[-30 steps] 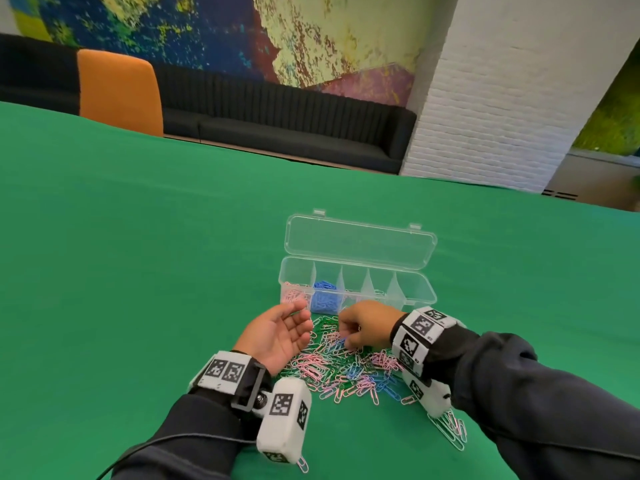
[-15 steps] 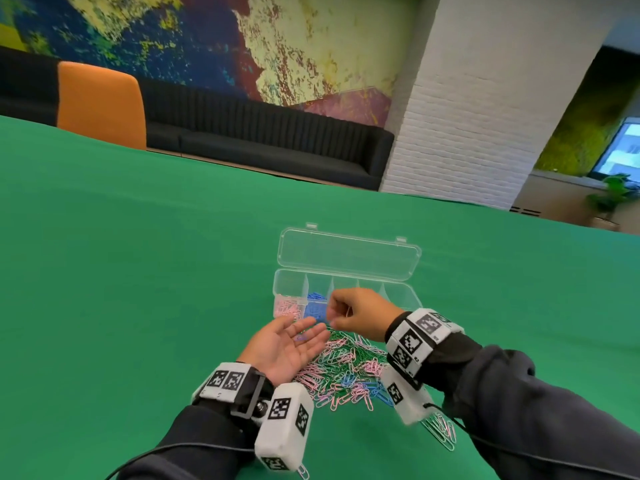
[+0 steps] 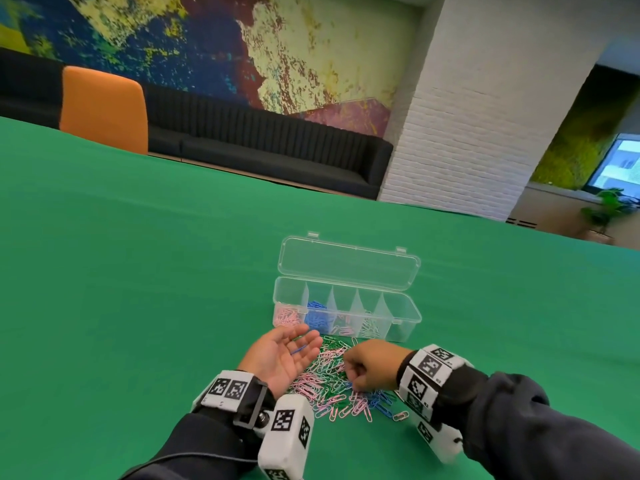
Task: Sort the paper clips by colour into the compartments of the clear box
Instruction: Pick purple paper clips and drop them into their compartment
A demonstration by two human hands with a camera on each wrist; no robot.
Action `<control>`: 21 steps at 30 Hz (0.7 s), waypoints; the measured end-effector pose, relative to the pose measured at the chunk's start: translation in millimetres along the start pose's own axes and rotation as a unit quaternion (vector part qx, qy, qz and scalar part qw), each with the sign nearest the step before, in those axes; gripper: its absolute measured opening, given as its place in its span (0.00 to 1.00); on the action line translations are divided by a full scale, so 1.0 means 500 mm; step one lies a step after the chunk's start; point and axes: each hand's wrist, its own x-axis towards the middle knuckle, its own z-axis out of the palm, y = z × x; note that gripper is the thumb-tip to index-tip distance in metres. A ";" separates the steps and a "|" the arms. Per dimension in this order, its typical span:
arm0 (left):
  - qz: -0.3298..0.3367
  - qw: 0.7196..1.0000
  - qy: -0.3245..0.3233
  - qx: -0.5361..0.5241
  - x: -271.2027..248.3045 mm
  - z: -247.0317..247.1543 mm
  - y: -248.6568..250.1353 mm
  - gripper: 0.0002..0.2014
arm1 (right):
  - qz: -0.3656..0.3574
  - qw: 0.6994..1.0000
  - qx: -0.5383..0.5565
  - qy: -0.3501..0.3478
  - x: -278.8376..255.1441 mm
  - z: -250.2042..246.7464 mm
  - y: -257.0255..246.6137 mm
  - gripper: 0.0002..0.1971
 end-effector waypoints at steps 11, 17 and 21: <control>-0.070 0.997 -0.029 0.025 0.004 0.007 -0.015 0.18 | -0.048 0.950 0.248 0.182 0.006 -0.066 -0.011 0.11; -0.085 0.995 -0.053 -0.016 0.003 0.009 -0.011 0.20 | -0.022 0.968 0.185 0.167 -0.006 -0.064 0.001 0.05; -0.080 0.995 -0.050 -0.035 0.007 0.002 -0.008 0.19 | 0.024 0.998 0.054 0.023 -0.032 -0.043 0.018 0.08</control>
